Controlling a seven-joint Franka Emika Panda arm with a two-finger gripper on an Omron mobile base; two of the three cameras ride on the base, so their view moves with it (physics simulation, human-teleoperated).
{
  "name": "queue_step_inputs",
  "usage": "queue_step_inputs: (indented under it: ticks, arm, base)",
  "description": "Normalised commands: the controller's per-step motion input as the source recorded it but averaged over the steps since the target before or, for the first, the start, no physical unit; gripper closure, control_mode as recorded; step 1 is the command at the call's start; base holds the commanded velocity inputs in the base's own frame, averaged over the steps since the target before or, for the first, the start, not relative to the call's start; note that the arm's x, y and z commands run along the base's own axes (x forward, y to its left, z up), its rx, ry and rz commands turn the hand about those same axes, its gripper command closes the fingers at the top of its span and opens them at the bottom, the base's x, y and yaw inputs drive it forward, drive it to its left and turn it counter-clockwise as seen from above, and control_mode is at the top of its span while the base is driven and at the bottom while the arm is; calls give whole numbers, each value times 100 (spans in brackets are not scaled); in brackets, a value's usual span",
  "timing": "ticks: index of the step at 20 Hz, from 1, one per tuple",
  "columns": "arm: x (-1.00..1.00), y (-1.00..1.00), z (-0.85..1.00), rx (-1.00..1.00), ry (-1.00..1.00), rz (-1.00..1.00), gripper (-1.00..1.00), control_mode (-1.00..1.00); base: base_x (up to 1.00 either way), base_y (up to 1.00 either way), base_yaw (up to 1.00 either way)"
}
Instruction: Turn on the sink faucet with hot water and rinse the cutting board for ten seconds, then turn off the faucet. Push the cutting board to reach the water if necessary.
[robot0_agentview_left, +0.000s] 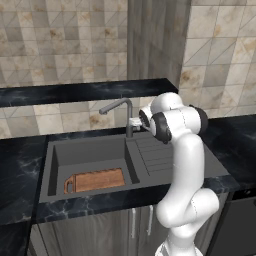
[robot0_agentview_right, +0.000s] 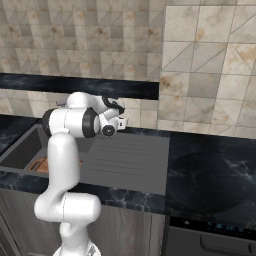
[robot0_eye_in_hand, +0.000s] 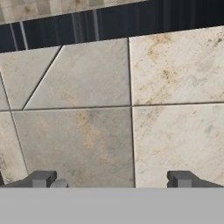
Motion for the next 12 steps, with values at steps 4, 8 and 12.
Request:
queue_step_inputs:
  ticks: [4,8,12]
  arm:
    - [0,-1,0,0,0,0,-100,-100]
    - [0,-8,0,0,0,0,-100,-100]
    - [0,-14,0,0,-1,0,-100,-100]
  base:
    - [0,0,0]
    - [0,0,0]
    - [0,0,0]
